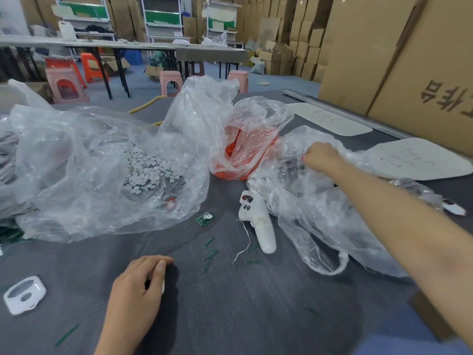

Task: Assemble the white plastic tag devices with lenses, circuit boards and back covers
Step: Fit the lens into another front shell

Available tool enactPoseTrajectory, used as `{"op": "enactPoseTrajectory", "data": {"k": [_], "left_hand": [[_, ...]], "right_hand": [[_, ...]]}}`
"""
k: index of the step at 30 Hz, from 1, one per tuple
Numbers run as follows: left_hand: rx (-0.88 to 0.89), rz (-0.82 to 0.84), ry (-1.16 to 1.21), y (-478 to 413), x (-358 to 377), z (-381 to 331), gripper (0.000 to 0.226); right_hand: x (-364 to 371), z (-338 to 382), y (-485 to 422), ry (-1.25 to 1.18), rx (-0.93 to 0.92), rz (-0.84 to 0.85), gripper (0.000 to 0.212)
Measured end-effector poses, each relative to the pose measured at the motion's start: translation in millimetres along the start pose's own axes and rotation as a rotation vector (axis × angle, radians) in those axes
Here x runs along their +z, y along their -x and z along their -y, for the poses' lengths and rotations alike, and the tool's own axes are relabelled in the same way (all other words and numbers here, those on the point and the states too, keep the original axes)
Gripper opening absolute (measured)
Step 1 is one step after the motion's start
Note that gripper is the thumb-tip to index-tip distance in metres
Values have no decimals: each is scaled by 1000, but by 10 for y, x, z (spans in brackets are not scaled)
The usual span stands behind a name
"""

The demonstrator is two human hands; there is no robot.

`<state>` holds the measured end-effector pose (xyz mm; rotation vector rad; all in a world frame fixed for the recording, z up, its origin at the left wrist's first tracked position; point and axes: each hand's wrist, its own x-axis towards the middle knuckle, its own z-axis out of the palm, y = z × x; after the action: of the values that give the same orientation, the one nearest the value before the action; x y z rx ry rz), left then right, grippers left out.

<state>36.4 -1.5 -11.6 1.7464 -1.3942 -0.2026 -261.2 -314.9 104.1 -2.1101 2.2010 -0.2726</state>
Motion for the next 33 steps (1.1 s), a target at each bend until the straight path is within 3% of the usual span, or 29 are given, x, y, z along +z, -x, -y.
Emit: {"op": "enactPoseTrajectory", "data": {"k": [4,6,8,10,12,14,15,16,19,20,21,24,27,29,33], "left_hand": [[-3,0,-4,1,-2,-4,24],[-2,-3,-1,2,-3,-9,24],[-5,-4,1,-2,-1,-8,24],[-5,-1,1,-6,1,-6,25],[-2,-1,-2,-14,1,-6,26],[-2,-4,3,-12,0,-8,26],[-1,-5,5,-11,-1,-11,26],[0,-5,6,-9,-2,-12,26],[6,-3,6,-8,1,-15,27],[5,-4,6,-10,-1,-20,27],[5,-5,5,-15,-4,-22,27],[4,0,4,-10,-11,-31,28],[-6,-4,13,-4,-12,-30,28],[-17,-12,18,-6,-3,-28,28],[-26,-15,35,-2,8,-14,28]], "right_hand": [[-92,212,-9,-968,217,32,21],[-260,289,12,-1483,196,51,28],[-445,283,97,-2030,64,181,29],[-512,188,166,-2363,-143,305,21],[-381,100,215,-2496,-106,357,32],[-175,116,264,-2257,255,319,43],[-79,132,270,-1919,407,255,40],[-12,151,298,-1551,445,240,37],[164,139,325,-647,292,176,20],[213,149,330,-472,198,148,9],[230,177,330,-346,134,117,14],[231,312,338,-478,74,268,37],[209,419,330,-148,31,497,43],[195,425,298,73,25,494,42],[172,372,292,17,-3,390,39]]}}
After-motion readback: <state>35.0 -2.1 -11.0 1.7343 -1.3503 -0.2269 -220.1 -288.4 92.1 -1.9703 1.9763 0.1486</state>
